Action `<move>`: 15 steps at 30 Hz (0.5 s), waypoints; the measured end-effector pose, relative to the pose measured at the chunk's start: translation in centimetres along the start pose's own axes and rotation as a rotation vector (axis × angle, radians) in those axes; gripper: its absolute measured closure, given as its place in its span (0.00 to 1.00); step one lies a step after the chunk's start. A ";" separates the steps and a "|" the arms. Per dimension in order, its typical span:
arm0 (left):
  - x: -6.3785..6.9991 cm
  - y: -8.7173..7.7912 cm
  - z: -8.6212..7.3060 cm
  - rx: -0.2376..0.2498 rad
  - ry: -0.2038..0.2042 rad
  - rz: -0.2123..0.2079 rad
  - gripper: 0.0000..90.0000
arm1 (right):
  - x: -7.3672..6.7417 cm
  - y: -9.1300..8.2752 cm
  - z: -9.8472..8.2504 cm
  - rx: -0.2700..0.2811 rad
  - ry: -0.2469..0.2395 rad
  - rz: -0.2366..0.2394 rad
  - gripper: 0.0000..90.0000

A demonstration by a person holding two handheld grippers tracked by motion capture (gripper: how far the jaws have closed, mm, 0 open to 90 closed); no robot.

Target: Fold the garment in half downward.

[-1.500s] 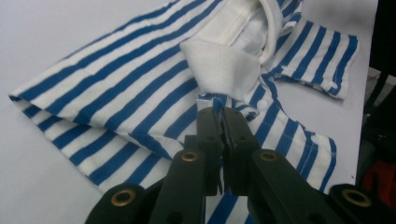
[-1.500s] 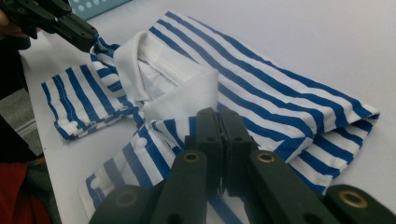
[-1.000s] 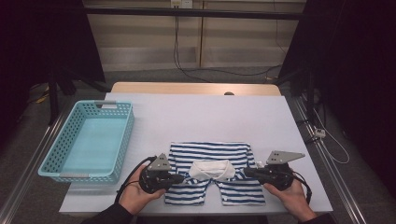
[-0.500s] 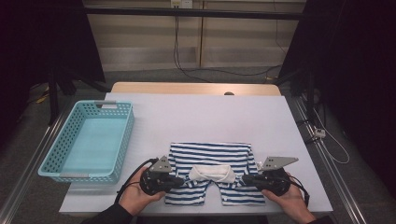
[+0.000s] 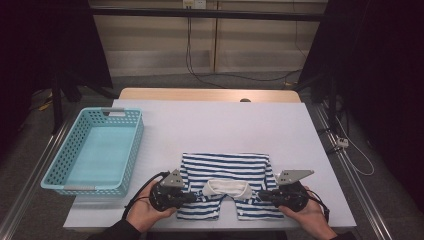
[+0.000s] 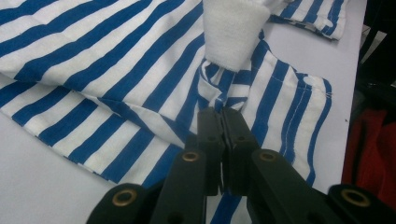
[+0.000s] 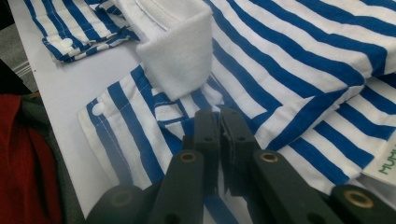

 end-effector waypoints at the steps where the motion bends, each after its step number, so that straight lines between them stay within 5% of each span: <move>1: 0.0 0.0 0.0 0.000 -0.002 0.002 0.96 | 0.0 0.0 0.0 0.004 -0.003 0.002 0.92; 5: 0.0 -0.3 0.1 0.009 -0.001 -0.003 0.93 | 0.0 -0.2 0.2 0.026 0.004 0.014 0.84; 6: -0.1 -0.3 0.1 0.043 -0.018 -0.038 0.92 | 0.0 -0.3 0.2 0.037 -0.001 0.017 0.82; 7: 0.0 -0.5 0.1 0.035 -0.017 -0.012 0.91 | 0.0 -0.3 0.2 0.041 0.003 0.021 0.79; 15: -0.4 -2.0 0.4 0.123 -0.044 -0.001 0.79 | 0.1 -0.8 0.8 0.094 0.016 0.025 0.67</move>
Point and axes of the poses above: each handheld gripper's, and its own axes: y roughly forward along the jaws, z roughly out of its top, x roughly to its right, the point moved 1 cm from there along y, roughly forward along the jaws, and after that the axes turned 1 degree about -x, right-handed, at the moved point
